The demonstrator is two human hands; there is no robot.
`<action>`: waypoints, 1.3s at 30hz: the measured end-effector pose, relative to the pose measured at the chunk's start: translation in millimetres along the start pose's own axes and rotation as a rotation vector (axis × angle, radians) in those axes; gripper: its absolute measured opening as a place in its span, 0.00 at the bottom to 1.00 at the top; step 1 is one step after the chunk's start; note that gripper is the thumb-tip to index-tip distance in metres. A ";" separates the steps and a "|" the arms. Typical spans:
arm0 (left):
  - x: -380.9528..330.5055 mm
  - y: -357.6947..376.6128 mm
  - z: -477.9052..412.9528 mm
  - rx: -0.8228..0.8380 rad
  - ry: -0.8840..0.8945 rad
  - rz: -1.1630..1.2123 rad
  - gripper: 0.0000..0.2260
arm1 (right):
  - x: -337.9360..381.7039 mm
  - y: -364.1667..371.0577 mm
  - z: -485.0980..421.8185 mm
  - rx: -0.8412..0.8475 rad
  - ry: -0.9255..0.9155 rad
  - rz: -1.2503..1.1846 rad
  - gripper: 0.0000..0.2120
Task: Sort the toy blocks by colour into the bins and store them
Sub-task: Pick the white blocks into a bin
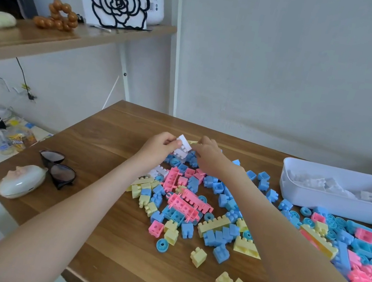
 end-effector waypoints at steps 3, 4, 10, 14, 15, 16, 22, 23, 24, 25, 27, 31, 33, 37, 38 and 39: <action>9.2 -10.7 6.9 -0.036 -0.046 0.026 0.11 | 8.2 9.7 -0.4 0.016 0.000 0.007 0.16; 11.7 -14.3 9.8 -0.052 -0.062 0.039 0.11 | 11.0 11.3 -0.1 0.018 -0.006 0.025 0.16; 20.8 -29.4 27.2 -0.089 -0.111 0.099 0.13 | 26.6 13.0 1.8 -0.015 -0.052 0.127 0.15; 23.2 -30.5 34.9 -0.042 -0.120 0.069 0.15 | 32.7 11.8 4.9 -0.017 -0.059 0.166 0.12; 22.5 -30.7 36.0 -0.041 -0.119 0.064 0.15 | 32.8 11.2 6.1 -0.020 -0.059 0.170 0.11; 21.8 -31.1 36.8 -0.049 -0.116 0.060 0.14 | 31.8 10.1 7.6 -0.027 -0.057 0.165 0.11; 5.6 -15.7 33.2 -0.030 -0.099 0.066 0.12 | 11.1 -16.9 30.0 -0.110 0.002 0.054 0.10; 0.8 -9.9 31.9 -0.016 -0.093 0.063 0.12 | 7.0 -23.9 35.2 -0.126 0.005 0.057 0.10; -6.2 -2.2 29.8 -0.001 -0.081 0.058 0.11 | 0.3 -31.2 41.2 -0.143 0.008 0.056 0.11; -12.4 3.6 28.5 0.006 -0.067 0.054 0.11 | -4.9 -37.9 45.9 -0.160 0.009 0.054 0.12; -26.9 18.4 24.5 0.013 -0.032 0.061 0.09 | -22.1 -53.9 59.4 -0.214 0.039 0.048 0.14; -52.3 56.8 13.7 0.032 0.018 0.111 0.06 | -70.3 -98.2 101.2 -0.376 0.145 0.002 0.12; -72.6 83.9 8.7 0.083 0.070 0.103 0.06 | -104.5 -117.6 129.9 -0.430 0.199 -0.034 0.11; -125.8 131.9 7.0 0.173 0.200 0.077 0.05 | -171.4 -139.8 183.2 -0.507 0.323 -0.074 0.12; -137.0 143.3 6.4 0.190 0.228 0.057 0.04 | -185.1 -141.7 194.5 -0.515 0.363 -0.096 0.12; -147.0 153.9 6.1 0.206 0.251 0.026 0.04 | -197.3 -142.0 203.4 -0.516 0.394 -0.113 0.11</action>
Point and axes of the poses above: each hand's wrist, its own z-axis away from the middle knuckle, its own y-axis out of the palm, x = y × z, the point moved 9 cm from there along -z, towards the middle knuckle, and after that the axes turned 5 degrees about x, right-handed, at the moved point
